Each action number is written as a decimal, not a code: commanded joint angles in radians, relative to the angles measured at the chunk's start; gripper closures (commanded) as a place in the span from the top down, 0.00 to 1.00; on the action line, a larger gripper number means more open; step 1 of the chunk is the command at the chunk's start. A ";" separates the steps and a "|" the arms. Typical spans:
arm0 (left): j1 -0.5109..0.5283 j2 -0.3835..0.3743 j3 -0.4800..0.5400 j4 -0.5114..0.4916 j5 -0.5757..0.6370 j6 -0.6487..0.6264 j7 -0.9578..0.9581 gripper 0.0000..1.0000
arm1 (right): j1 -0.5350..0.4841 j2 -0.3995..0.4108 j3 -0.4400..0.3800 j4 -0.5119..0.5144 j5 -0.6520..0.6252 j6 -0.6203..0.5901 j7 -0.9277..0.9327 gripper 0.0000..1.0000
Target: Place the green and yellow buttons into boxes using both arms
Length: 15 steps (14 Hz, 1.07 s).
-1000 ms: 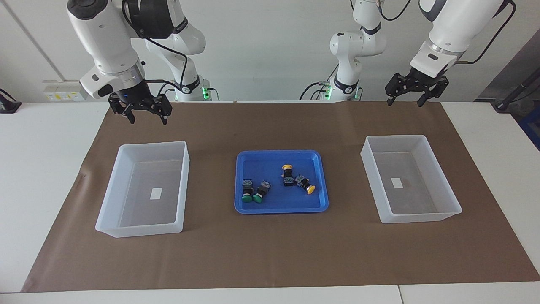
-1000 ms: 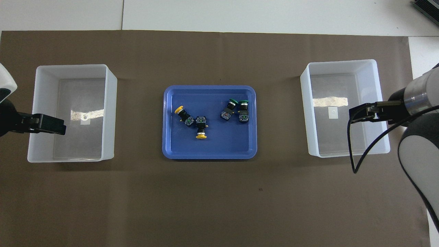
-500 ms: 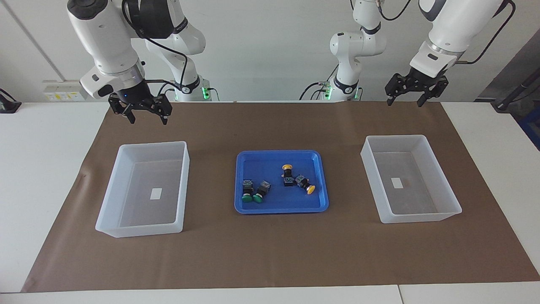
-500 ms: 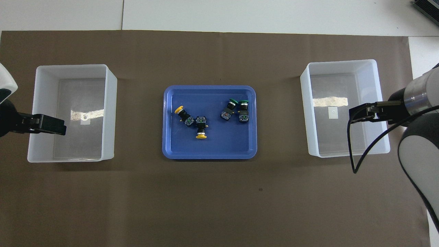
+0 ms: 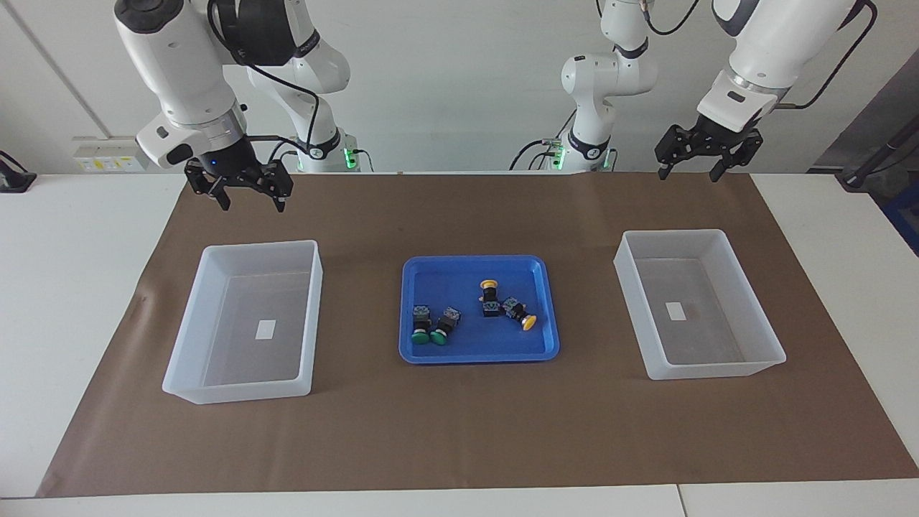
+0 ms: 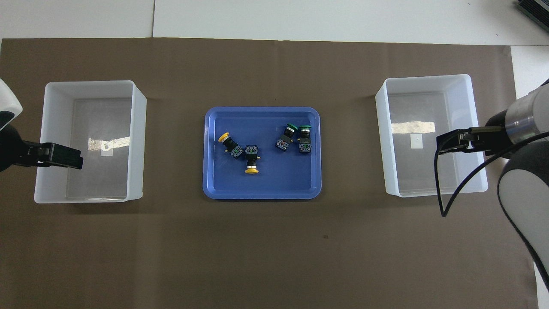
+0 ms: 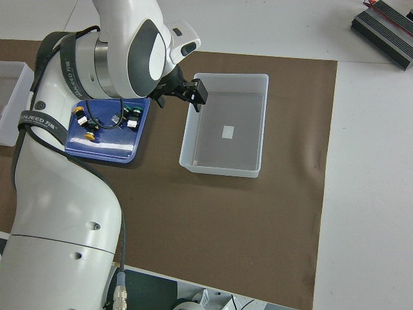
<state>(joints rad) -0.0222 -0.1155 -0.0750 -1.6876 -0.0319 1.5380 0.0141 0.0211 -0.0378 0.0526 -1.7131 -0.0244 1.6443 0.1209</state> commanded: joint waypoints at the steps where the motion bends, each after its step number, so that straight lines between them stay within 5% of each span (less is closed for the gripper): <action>1: -0.016 -0.030 0.007 -0.038 -0.005 0.030 -0.014 1.00 | -0.007 -0.005 0.003 0.001 0.009 -0.004 -0.003 1.00; 7: -0.033 -0.042 0.007 -0.075 -0.005 0.094 -0.017 1.00 | -0.012 -0.005 0.003 0.001 0.009 0.002 0.009 1.00; 15: -0.088 0.025 0.007 -0.086 -0.006 0.255 -0.124 1.00 | 0.101 0.094 0.006 -0.043 0.006 0.293 0.313 1.00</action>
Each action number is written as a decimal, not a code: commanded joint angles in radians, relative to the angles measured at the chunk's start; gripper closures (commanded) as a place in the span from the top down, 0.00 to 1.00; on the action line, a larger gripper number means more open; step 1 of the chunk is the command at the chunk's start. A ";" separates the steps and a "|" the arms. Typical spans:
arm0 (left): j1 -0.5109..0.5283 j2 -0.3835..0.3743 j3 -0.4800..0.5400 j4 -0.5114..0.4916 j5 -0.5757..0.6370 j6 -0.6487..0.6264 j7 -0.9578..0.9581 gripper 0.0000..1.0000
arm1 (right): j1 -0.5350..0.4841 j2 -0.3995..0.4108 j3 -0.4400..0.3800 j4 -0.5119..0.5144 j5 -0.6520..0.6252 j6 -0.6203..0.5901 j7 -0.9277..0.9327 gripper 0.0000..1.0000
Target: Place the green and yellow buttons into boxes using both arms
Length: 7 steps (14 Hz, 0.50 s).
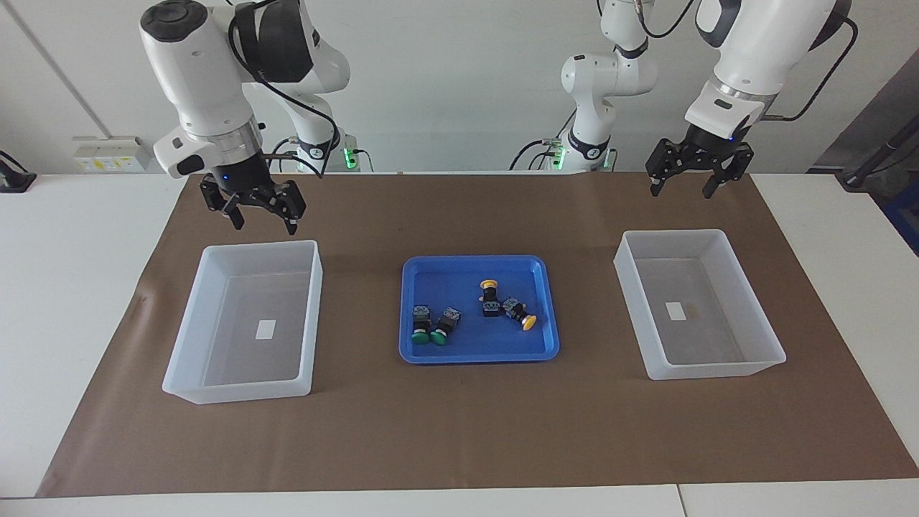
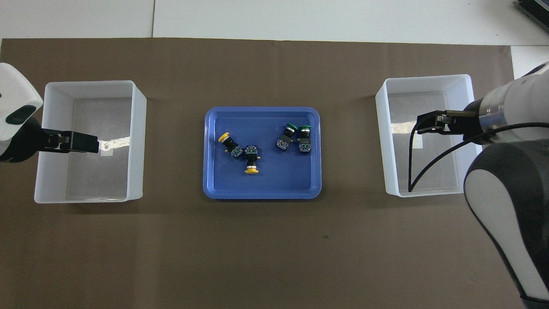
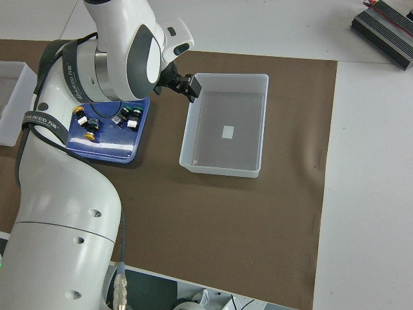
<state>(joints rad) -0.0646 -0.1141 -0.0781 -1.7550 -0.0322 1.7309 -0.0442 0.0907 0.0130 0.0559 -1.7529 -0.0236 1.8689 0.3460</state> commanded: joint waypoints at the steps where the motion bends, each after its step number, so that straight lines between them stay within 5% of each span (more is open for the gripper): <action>1: -0.072 0.046 0.011 -0.018 -0.006 0.093 -0.115 1.00 | 0.053 0.070 0.002 0.003 0.004 0.103 0.129 1.00; 7: -0.190 0.250 0.011 -0.020 -0.006 0.336 -0.556 1.00 | 0.187 0.240 0.002 0.027 -0.010 0.323 0.411 1.00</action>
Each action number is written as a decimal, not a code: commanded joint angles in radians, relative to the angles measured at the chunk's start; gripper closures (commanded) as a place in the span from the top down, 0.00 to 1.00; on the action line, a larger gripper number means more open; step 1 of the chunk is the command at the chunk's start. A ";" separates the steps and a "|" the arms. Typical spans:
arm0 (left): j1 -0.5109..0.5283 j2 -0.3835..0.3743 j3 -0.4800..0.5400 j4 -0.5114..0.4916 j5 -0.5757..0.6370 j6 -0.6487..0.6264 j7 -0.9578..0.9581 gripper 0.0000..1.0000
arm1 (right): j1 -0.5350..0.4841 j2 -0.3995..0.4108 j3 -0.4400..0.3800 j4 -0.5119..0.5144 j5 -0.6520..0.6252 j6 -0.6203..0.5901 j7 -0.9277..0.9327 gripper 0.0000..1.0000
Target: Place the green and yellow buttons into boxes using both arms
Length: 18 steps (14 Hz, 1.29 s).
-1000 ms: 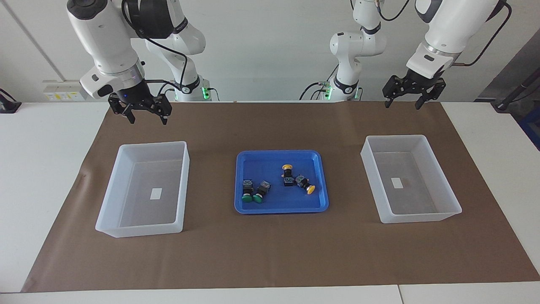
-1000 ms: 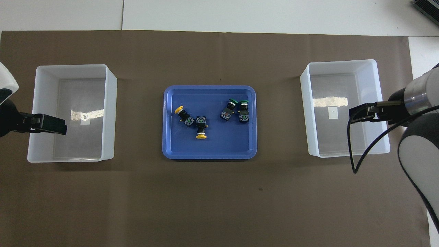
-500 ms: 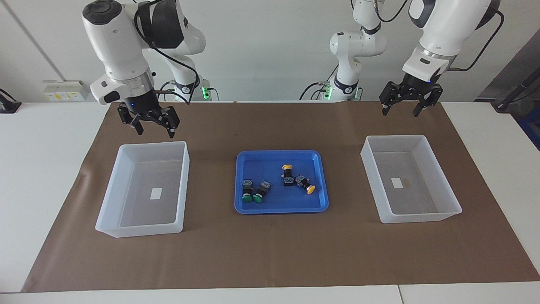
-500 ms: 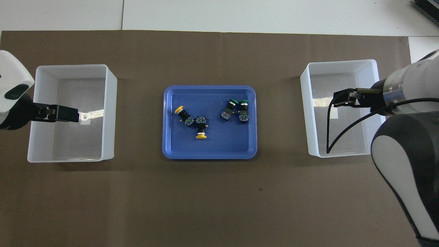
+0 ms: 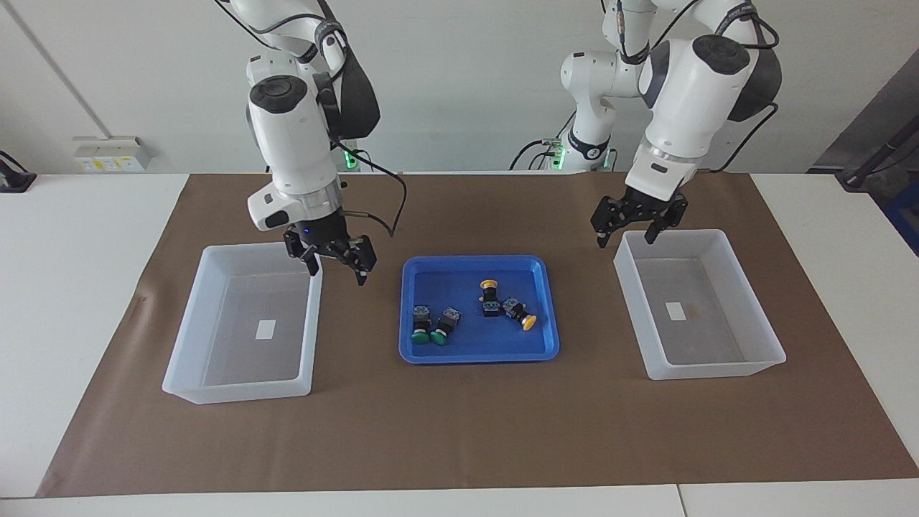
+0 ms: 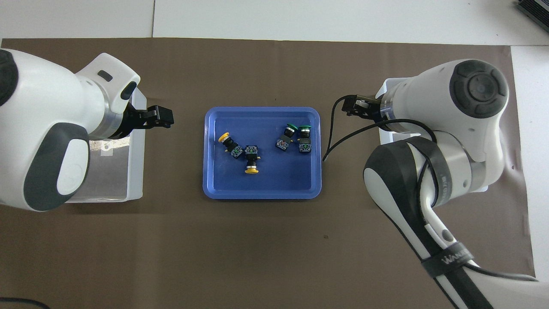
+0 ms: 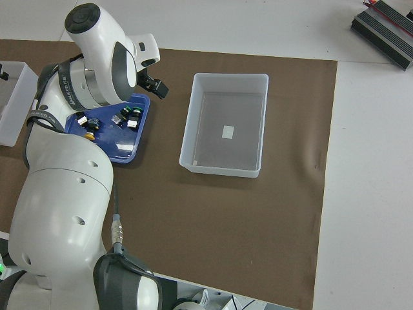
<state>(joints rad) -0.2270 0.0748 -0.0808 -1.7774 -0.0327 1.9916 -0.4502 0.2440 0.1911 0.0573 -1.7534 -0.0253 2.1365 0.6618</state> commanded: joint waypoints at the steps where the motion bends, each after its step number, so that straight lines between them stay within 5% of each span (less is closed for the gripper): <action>1: -0.040 0.077 0.012 -0.011 -0.006 0.125 -0.232 1.00 | 0.053 0.091 0.001 0.028 -0.008 0.095 0.132 1.00; 3: -0.057 0.080 0.010 -0.049 -0.012 0.164 -0.341 1.00 | 0.090 0.146 0.001 0.040 -0.007 0.143 0.182 1.00; 7: -0.136 0.212 0.012 -0.047 -0.013 0.300 -0.703 1.00 | 0.133 0.244 0.004 0.124 -0.007 0.128 0.314 1.00; 11: -0.164 0.298 0.012 -0.050 -0.015 0.343 -0.792 1.00 | 0.210 0.350 0.007 0.196 -0.008 0.135 0.398 1.00; 18: -0.175 0.309 0.010 -0.089 -0.029 0.397 -0.869 0.96 | 0.219 0.373 0.007 0.178 -0.007 0.149 0.400 0.88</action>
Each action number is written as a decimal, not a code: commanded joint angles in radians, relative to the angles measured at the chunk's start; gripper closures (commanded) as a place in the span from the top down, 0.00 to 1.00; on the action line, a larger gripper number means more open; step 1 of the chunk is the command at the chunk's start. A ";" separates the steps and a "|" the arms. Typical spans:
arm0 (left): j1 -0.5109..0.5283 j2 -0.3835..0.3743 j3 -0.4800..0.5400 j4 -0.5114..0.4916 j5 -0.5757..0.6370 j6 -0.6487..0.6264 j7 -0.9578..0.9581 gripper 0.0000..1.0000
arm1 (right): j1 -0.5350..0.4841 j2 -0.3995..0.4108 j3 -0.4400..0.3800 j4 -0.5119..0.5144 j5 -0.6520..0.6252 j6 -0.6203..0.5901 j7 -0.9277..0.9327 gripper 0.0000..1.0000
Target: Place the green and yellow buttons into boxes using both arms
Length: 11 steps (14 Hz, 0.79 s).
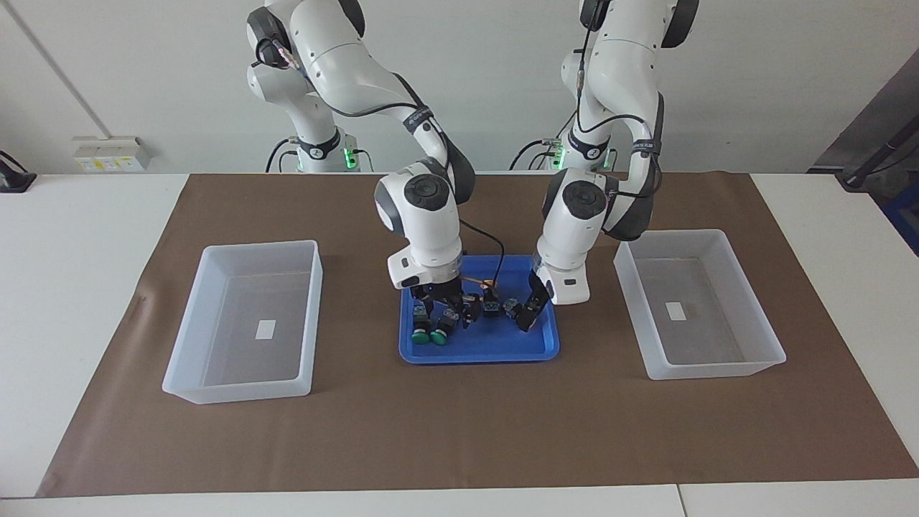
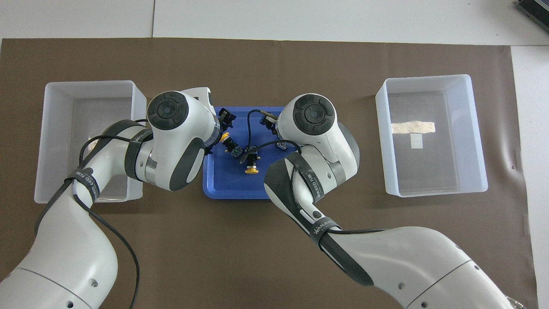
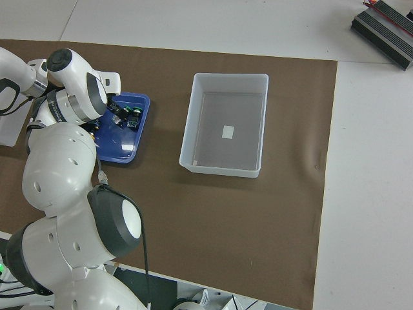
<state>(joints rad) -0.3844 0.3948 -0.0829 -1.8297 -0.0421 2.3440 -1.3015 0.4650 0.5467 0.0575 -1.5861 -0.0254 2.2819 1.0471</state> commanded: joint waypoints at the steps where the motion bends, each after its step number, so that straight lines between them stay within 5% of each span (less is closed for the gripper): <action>1: -0.030 -0.011 0.012 -0.052 -0.019 0.067 -0.025 0.96 | -0.002 0.022 0.007 0.009 -0.007 0.004 0.014 0.87; 4: -0.037 -0.013 0.012 -0.075 -0.019 0.095 -0.036 0.95 | 0.003 0.021 0.007 -0.018 -0.008 0.005 0.013 0.87; 9: -0.048 -0.014 0.011 -0.114 -0.019 0.129 -0.036 0.77 | 0.009 0.015 0.008 -0.074 -0.008 0.076 0.014 0.80; 10: -0.048 -0.014 0.009 -0.112 -0.019 0.129 -0.036 0.64 | 0.009 0.015 0.007 -0.072 -0.008 0.076 0.014 0.62; 11: -0.048 -0.014 0.009 -0.112 -0.019 0.127 -0.032 0.45 | 0.009 0.015 0.007 -0.069 -0.010 0.074 0.014 0.27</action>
<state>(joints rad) -0.4154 0.3952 -0.0862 -1.9176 -0.0442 2.4473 -1.3294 0.4780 0.5700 0.0593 -1.6414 -0.0254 2.3350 1.0471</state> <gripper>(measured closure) 0.256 0.211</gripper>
